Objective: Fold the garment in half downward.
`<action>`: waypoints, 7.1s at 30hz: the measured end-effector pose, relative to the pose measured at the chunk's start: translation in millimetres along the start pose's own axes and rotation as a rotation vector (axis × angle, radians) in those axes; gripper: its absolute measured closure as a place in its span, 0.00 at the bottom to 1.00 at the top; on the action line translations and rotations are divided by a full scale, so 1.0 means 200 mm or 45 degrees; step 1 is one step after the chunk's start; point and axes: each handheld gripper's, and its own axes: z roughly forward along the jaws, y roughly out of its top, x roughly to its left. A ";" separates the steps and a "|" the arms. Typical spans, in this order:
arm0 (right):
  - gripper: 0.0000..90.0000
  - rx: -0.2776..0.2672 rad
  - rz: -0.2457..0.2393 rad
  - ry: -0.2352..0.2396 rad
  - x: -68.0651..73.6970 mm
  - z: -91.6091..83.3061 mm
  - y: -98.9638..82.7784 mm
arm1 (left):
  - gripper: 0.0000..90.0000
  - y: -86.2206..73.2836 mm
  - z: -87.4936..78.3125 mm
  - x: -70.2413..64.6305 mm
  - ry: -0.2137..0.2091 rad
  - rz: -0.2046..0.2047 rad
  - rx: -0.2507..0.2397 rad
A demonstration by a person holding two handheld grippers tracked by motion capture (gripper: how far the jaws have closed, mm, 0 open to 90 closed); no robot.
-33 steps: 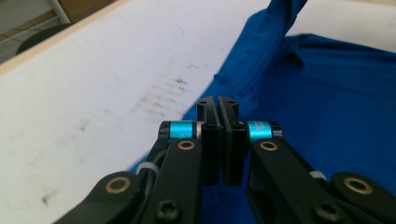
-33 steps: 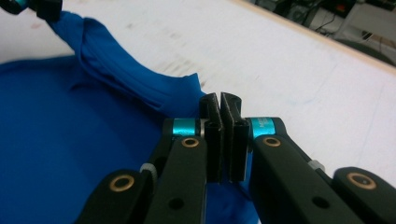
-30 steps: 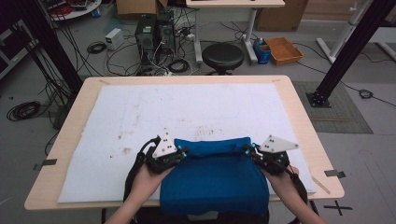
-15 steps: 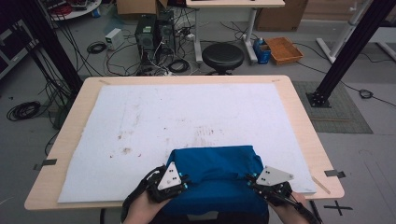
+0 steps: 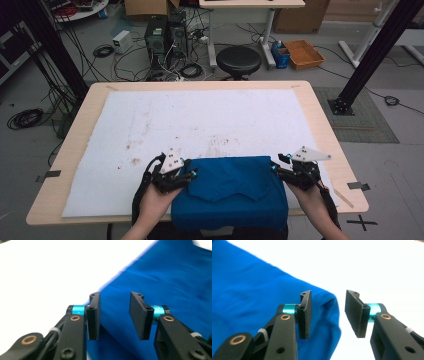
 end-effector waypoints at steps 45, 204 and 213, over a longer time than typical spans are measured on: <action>0.94 0.081 0.041 0.037 -0.16 0.33 0.12 | 0.92 0.08 0.19 0.25 0.088 -0.045 0.138; 0.62 0.038 -0.021 -0.053 -0.14 0.03 0.09 | 0.58 0.02 -0.10 0.18 0.123 -0.232 0.000; 0.61 0.116 0.241 -0.027 -0.33 0.27 0.09 | 0.57 0.00 0.08 0.37 0.188 -0.325 0.097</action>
